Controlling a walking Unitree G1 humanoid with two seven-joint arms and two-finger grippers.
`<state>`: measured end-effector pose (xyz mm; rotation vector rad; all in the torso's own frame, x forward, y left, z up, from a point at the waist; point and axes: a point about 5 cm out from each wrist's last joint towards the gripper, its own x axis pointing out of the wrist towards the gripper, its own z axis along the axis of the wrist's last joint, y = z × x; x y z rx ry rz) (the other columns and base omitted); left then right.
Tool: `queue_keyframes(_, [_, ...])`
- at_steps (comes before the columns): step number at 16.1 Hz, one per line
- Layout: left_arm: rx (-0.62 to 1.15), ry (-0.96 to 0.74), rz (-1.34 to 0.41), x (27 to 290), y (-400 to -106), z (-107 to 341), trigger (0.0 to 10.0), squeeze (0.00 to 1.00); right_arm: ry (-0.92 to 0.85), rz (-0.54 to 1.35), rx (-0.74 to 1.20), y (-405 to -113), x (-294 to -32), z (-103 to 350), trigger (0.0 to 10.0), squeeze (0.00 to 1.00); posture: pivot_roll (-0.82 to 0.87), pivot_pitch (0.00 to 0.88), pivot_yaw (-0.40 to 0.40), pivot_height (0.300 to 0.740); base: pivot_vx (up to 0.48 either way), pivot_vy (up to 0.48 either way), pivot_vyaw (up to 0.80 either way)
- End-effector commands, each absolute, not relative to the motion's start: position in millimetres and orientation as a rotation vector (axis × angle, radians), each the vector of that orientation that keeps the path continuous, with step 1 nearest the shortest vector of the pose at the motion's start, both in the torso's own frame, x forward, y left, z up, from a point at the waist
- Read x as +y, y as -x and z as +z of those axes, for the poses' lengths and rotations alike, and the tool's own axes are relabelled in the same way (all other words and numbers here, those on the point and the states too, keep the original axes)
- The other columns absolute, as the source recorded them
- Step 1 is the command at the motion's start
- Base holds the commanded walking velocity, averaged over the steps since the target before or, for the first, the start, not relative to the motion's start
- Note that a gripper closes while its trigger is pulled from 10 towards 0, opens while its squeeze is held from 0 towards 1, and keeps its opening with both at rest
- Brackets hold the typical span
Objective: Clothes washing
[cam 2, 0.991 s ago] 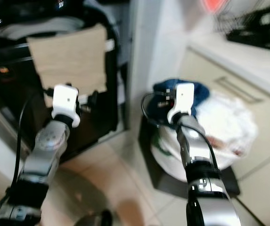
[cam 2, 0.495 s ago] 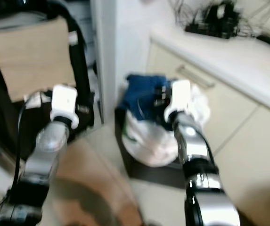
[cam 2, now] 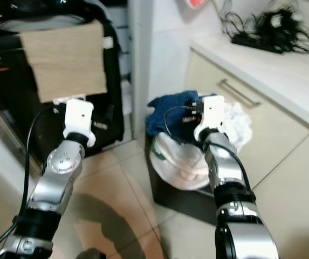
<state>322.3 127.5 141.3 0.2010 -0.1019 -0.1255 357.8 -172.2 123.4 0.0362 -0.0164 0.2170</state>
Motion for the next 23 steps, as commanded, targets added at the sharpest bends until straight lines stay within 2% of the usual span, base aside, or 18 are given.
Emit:
queue_keyframes(1, [-0.092, -0.198, -0.116, 128, -323, 142, 10.0, 0.0, -0.019, 0.224, -0.052, -362, -172, 133, 0.0, 0.0, -0.02, 0.0, -0.046, 0.74, 0.0, 0.0, 0.56])
queue_keyframes(5, [-0.113, -0.204, -0.138, 123, -322, 144, 10.0, 0.0, -0.004, 0.233, -0.049, -363, -171, 133, 0.0, 0.0, -0.02, 0.0, -0.048, 0.74, 0.0, 0.0, 0.52])
queue_keyframes(8, [-0.126, -0.189, -0.104, 123, -321, 146, 10.0, 0.0, 0.017, 0.257, -0.055, -365, -164, 135, 0.0, 0.0, -0.02, 0.0, -0.048, 0.74, 0.0, -0.419, 0.46])
queue_keyframes(15, [-0.125, -0.173, -0.022, 128, -320, 147, 10.0, 0.0, 0.023, 0.277, -0.067, -370, -160, 141, 0.0, 0.0, 0.0, 0.0, -0.06, 0.74, 0.267, -0.395, 0.43])
queue_keyframes(19, [-0.094, -0.184, 0.042, 134, -320, 143, 10.0, 0.0, 0.031, 0.303, -0.057, -370, -156, 139, 0.0, 0.0, 0.01, 0.0, -0.068, 0.74, 0.073, 0.0, 0.43])
queue_keyframes(23, [-0.105, -0.189, 0.034, 134, -319, 144, 10.0, 0.0, 0.036, 0.315, -0.054, -371, -153, 139, 0.0, 0.0, 0.02, 0.0, -0.08, 0.74, 0.0, 0.0, 0.43])
